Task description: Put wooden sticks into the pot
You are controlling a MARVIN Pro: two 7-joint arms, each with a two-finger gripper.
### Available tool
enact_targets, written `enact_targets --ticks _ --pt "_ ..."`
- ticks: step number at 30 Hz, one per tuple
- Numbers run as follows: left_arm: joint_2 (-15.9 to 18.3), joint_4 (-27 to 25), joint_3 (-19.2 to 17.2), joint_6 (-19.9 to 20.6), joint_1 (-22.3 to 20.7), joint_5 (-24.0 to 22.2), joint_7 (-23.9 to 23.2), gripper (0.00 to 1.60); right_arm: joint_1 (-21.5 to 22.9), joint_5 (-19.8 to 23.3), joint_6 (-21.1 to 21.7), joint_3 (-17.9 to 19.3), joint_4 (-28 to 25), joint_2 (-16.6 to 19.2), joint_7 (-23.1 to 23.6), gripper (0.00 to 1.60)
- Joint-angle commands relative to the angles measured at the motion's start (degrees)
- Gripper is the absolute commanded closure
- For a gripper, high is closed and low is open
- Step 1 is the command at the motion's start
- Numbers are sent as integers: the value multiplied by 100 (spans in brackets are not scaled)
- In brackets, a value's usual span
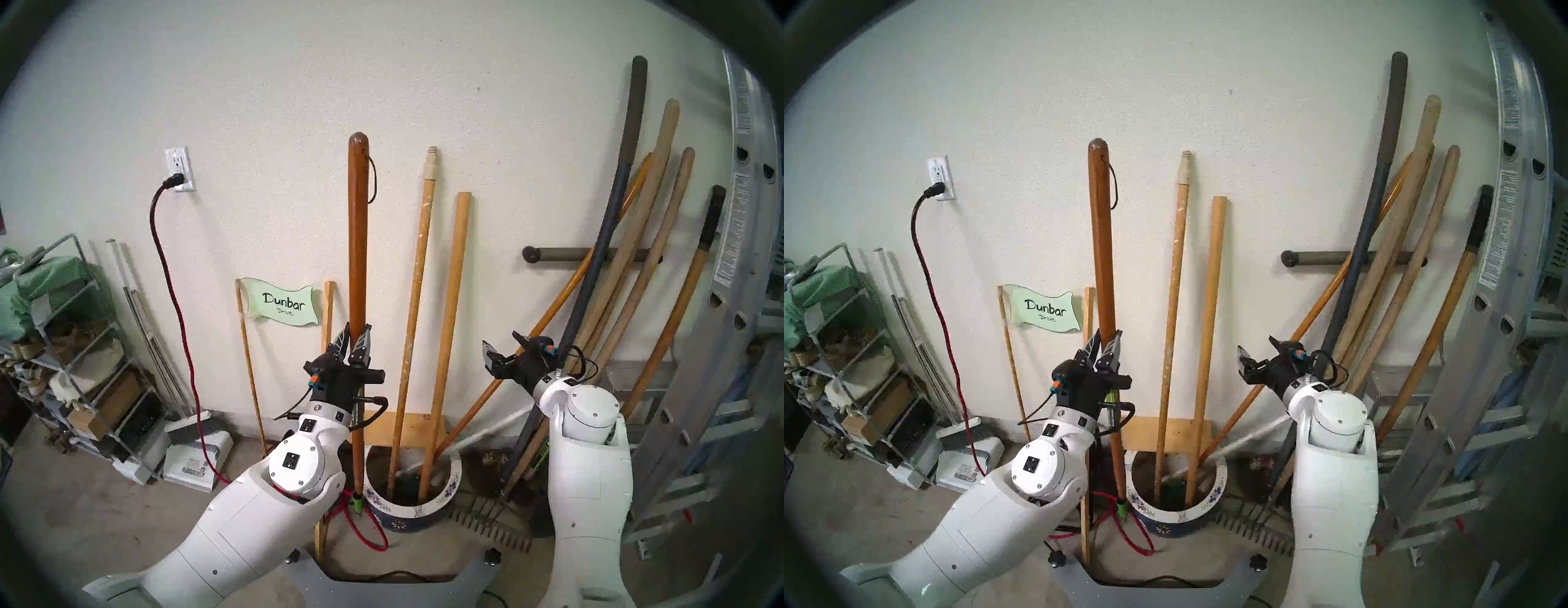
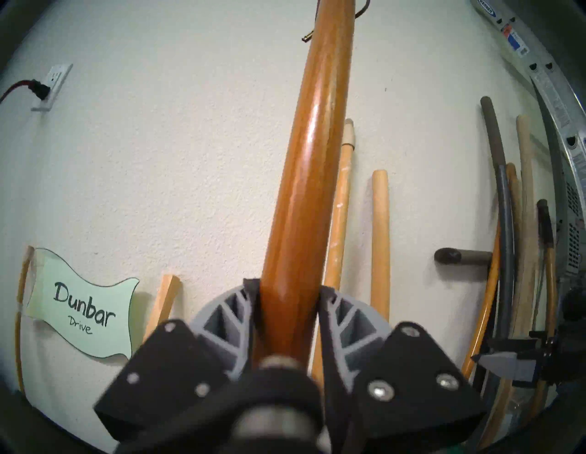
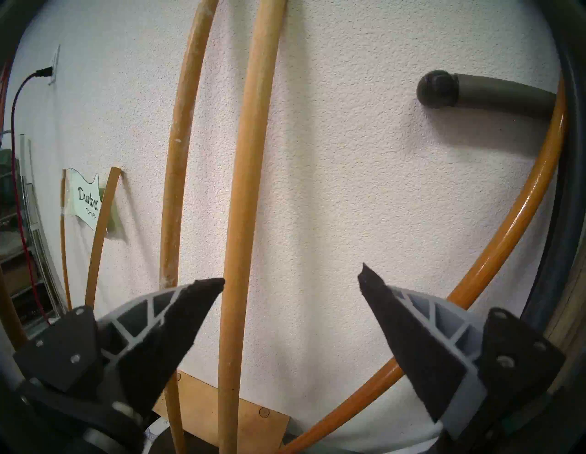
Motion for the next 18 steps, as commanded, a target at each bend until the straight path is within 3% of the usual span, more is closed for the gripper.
enact_targets --ticks 1,18 --pt "135 -667 -32 -45 318 117 164 160 10 2 -5 -12 -12 -6 4 0" --pt "404 -1949 -156 104 578 526 574 160 10 2 -5 -12 -12 -6 4 0"
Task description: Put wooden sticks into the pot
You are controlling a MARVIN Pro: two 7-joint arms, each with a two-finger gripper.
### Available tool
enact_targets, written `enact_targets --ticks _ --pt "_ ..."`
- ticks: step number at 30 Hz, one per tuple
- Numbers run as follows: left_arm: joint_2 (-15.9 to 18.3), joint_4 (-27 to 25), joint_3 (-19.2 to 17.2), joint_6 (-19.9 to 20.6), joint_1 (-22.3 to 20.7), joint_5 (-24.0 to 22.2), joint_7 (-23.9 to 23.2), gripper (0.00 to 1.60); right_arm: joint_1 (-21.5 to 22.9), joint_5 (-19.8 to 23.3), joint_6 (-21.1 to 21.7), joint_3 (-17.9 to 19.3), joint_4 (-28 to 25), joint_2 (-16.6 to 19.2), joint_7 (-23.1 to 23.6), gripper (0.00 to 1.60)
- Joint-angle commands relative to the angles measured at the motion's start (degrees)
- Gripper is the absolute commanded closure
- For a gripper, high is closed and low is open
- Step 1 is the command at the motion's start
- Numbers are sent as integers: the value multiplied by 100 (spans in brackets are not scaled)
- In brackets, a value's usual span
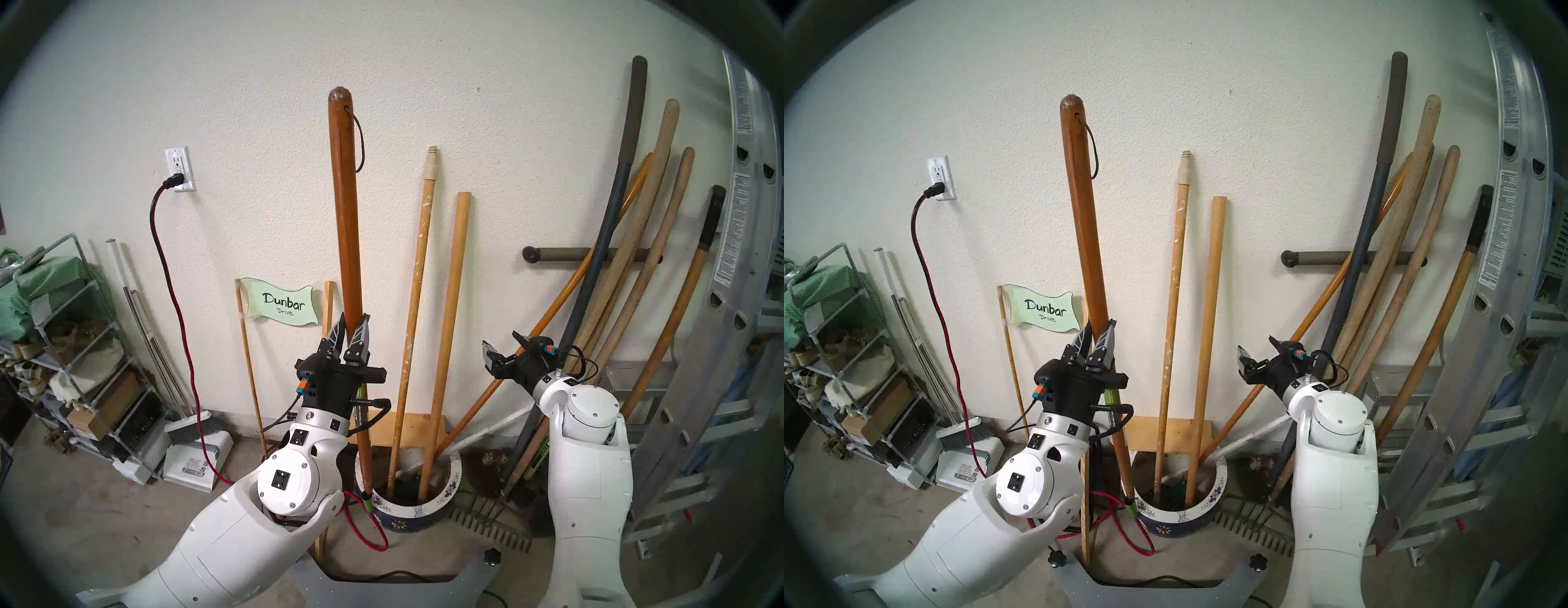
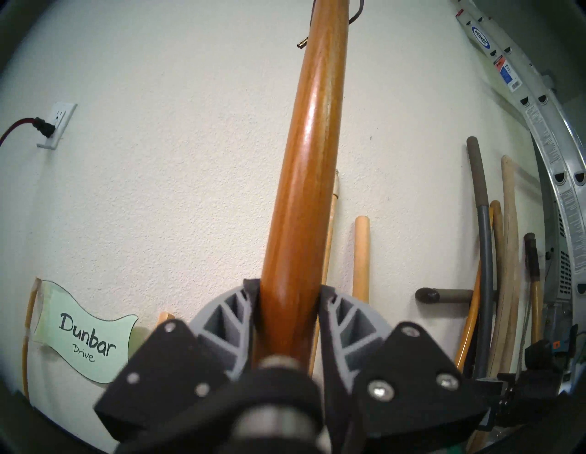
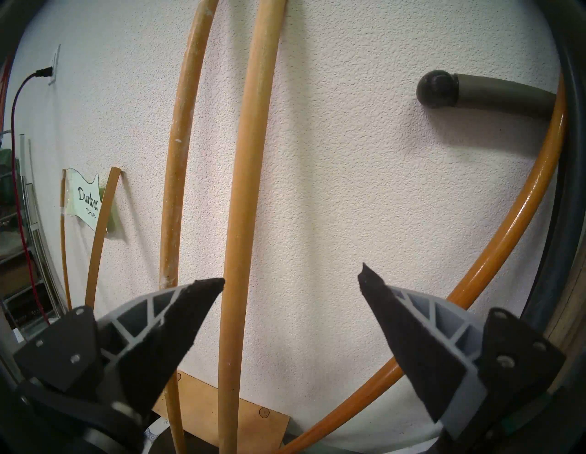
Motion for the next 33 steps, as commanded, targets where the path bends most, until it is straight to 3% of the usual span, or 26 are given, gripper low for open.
enact_targets --ticks 1,8,16,21,25,32,33 --pt "102 -595 -115 64 2 211 115 160 10 2 -5 -12 -12 -6 4 0" --pt "298 -1112 -242 455 103 381 315 160 10 2 -6 -13 -13 -6 4 0" --pt "482 -1683 -419 1283 160 499 590 160 10 2 -7 -14 -15 -7 5 0" --pt "584 -2174 -518 2037 207 452 786 160 9 2 -7 -15 -17 -7 6 0" --pt "612 -2358 -563 2406 112 382 902 160 8 2 -8 -15 -19 -7 6 0" --pt "755 -2778 -638 3269 -20 -52 1087 160 7 3 -9 -16 -21 -8 7 0" --pt "721 -2883 -672 3825 -110 -216 1155 160 6 3 -9 -16 -22 -8 7 0"
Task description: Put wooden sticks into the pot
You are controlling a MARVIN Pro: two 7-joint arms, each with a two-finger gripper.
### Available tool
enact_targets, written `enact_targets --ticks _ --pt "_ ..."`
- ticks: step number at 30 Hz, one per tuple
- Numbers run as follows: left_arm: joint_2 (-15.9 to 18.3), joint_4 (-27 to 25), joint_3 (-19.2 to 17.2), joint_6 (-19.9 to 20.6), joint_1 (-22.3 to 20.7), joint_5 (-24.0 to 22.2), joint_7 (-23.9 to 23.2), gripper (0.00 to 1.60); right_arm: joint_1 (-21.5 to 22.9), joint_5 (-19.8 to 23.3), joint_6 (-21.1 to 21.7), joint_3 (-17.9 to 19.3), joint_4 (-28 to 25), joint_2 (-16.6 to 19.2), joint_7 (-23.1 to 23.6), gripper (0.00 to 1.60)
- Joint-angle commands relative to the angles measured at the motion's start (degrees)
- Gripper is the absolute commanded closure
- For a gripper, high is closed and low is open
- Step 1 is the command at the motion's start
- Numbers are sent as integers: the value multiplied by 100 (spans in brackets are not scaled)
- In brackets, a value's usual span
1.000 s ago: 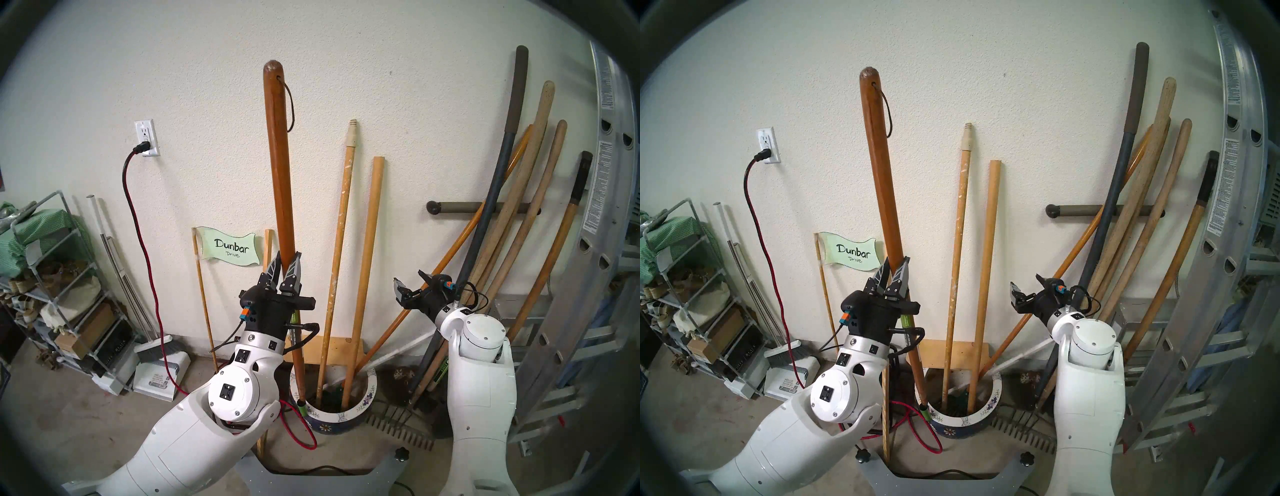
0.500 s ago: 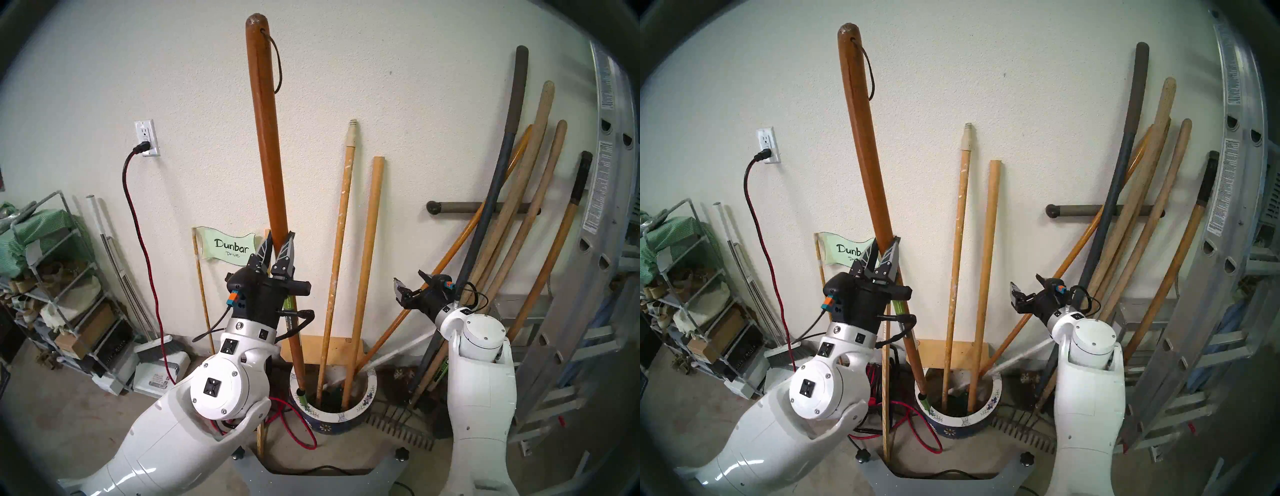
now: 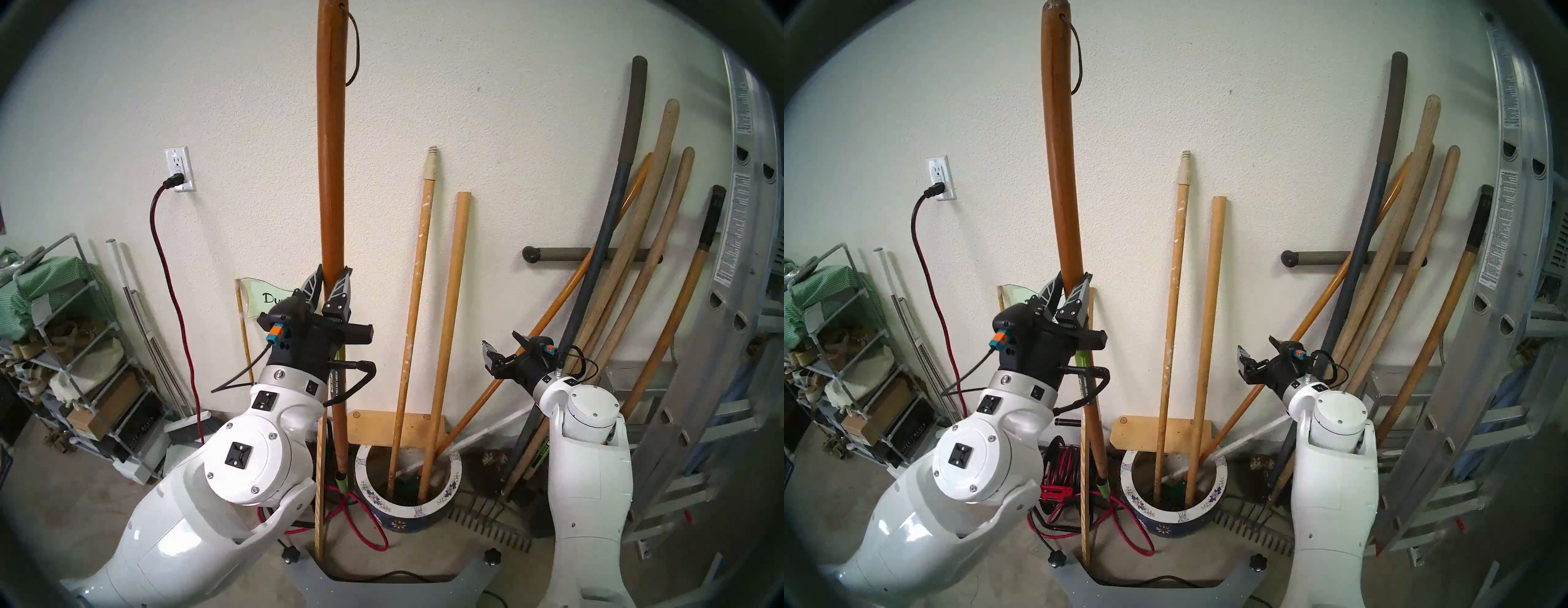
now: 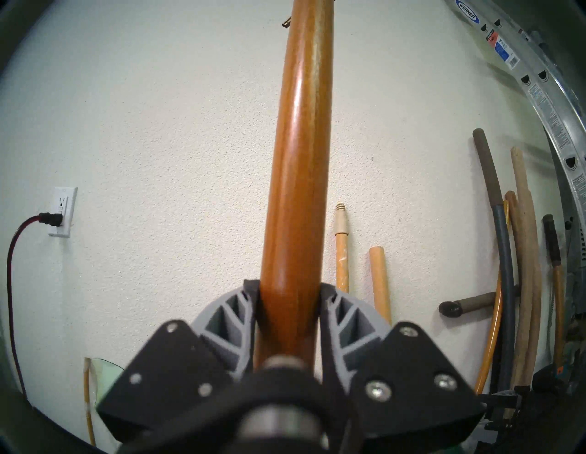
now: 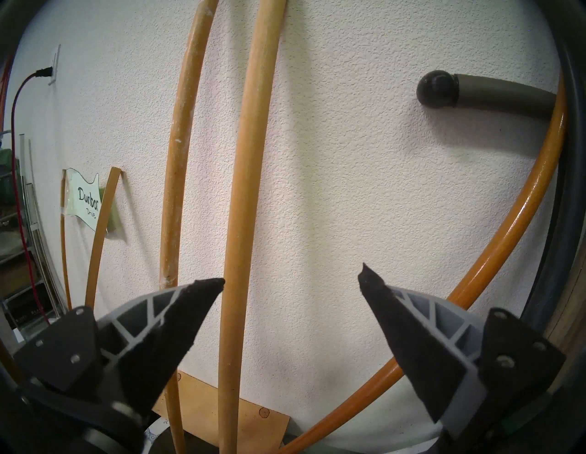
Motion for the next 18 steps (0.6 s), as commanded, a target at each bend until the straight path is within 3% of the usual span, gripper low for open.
enact_targets --ticks 1,9,11,13,14,15,18 --pt "119 -372 -63 627 -310 -468 156 160 6 3 -9 -15 -21 -8 7 0" --pt "127 -198 71 1593 -846 -1046 364 160 5 3 -10 -16 -23 -8 7 0" --pt "117 -141 89 1712 -915 -1072 363 160 5 3 -10 -16 -23 -8 7 0" --pt "-10 -64 91 2095 -1041 -1124 372 160 5 3 -10 -16 -23 -8 7 0" --pt "-42 2 64 1957 -984 -1096 283 160 5 3 -10 -16 -23 -8 7 0" --pt "-45 71 161 2267 -1173 -1103 347 160 4 3 -10 -16 -23 -8 7 0" --pt "-155 254 247 2353 -1315 -1077 289 160 4 3 -10 -16 -23 -8 7 0"
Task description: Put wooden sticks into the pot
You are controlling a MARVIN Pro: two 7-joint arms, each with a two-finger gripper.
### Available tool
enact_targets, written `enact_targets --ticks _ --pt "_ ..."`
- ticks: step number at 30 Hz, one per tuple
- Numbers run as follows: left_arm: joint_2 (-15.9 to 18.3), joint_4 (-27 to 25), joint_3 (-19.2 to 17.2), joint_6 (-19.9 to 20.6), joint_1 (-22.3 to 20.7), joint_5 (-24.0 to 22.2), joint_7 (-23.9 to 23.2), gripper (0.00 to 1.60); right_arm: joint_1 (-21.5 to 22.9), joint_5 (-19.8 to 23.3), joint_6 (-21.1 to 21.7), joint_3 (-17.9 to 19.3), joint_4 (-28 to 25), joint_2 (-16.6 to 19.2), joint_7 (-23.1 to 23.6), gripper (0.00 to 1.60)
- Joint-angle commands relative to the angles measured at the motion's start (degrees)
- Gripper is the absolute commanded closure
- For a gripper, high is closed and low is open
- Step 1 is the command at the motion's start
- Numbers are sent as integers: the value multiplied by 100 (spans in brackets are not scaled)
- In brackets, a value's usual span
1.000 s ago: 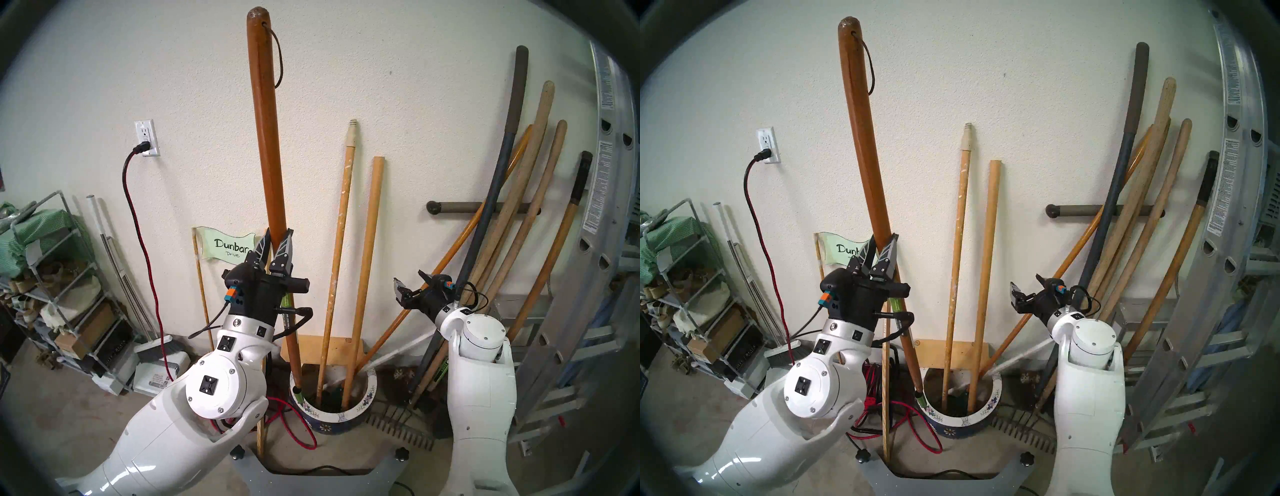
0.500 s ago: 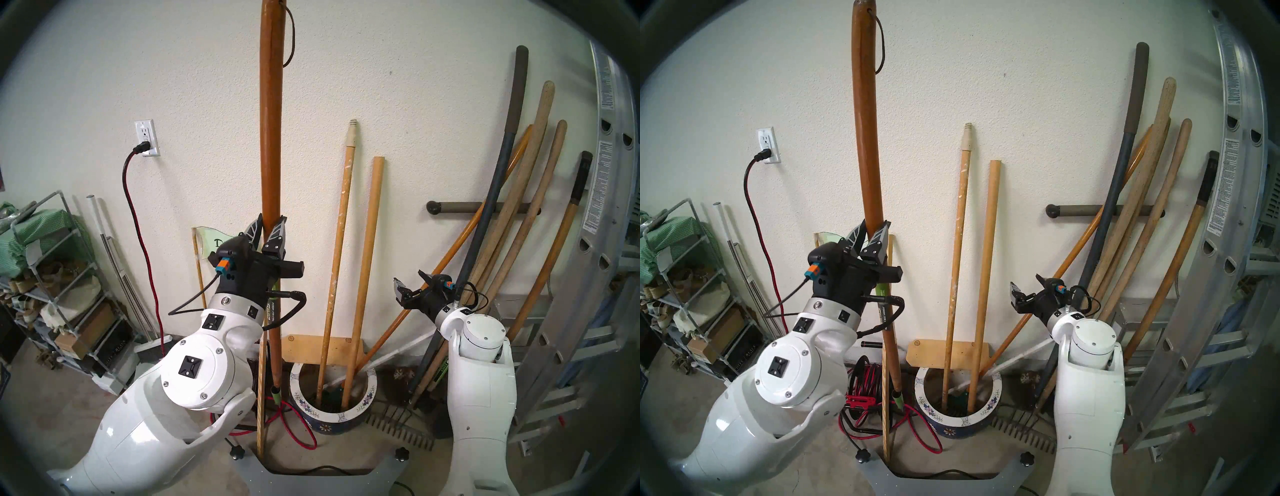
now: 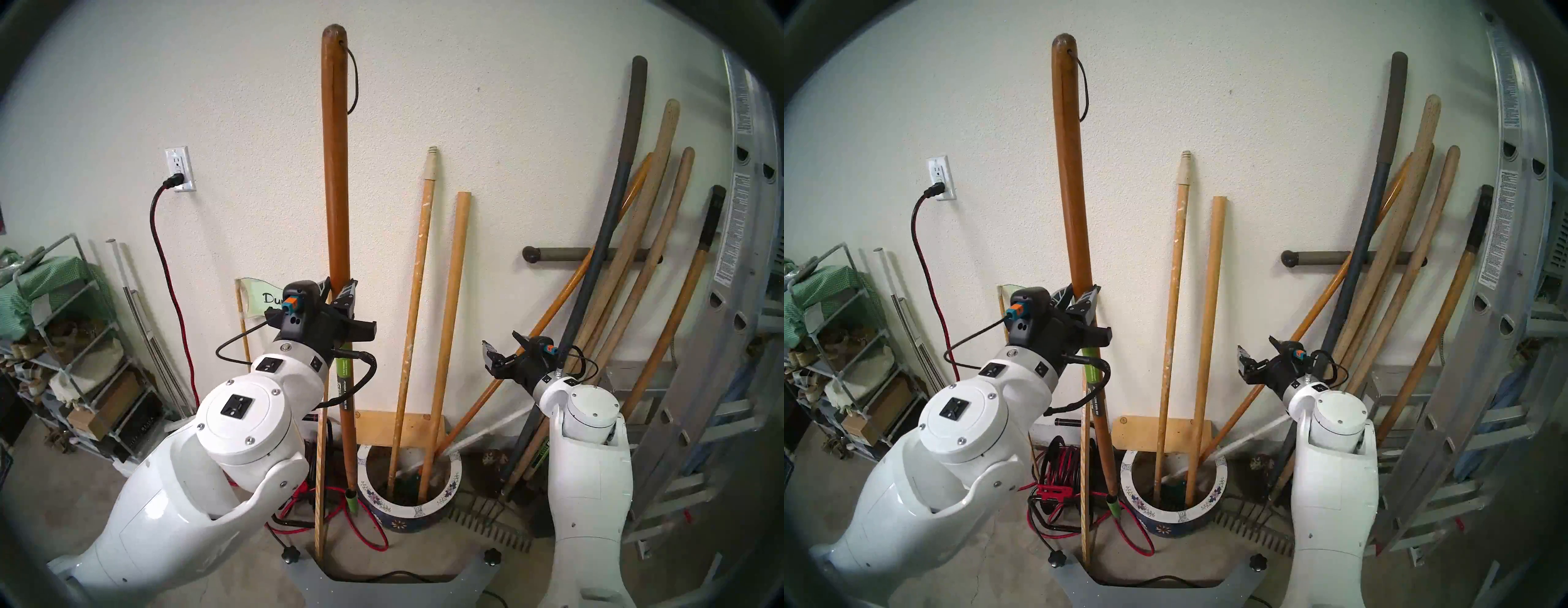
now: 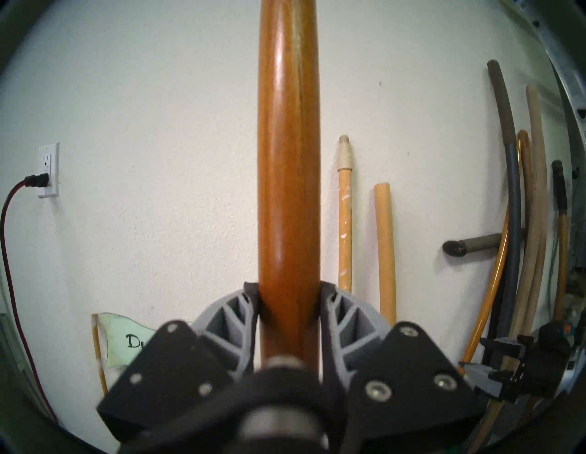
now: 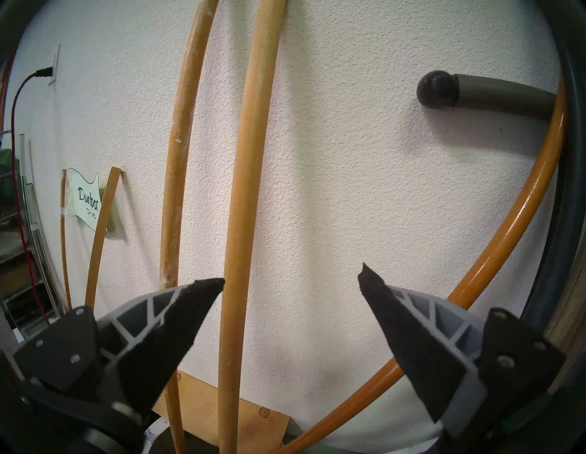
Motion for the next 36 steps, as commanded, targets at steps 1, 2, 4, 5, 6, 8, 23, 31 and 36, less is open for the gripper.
enact_targets --ticks 1,2,4,5,6,8,23,31,36 --pt "-239 211 132 324 -592 10 -56 160 5 2 -10 -16 -22 -8 7 0" --pt "-270 231 155 344 -626 9 -57 160 5 2 -10 -16 -22 -8 7 0" --pt "-335 269 204 343 -684 4 -66 160 5 2 -10 -16 -22 -8 7 0" --pt "-335 269 204 343 -684 4 -66 160 5 2 -10 -16 -22 -8 7 0" --pt "-365 283 221 331 -703 1 -68 160 5 2 -10 -16 -22 -8 7 0" --pt "-439 290 227 292 -729 -40 -80 160 6 2 -10 -16 -21 -8 7 0" --pt "-555 373 162 430 -1101 -85 -149 160 5 2 -10 -16 -22 -8 7 0" --pt "-696 874 345 110 -1242 -10 -358 160 5 2 -10 -16 -23 -8 7 0" --pt "-844 1330 572 -194 -1365 132 -491 160 5 2 -10 -16 -22 -8 7 0"
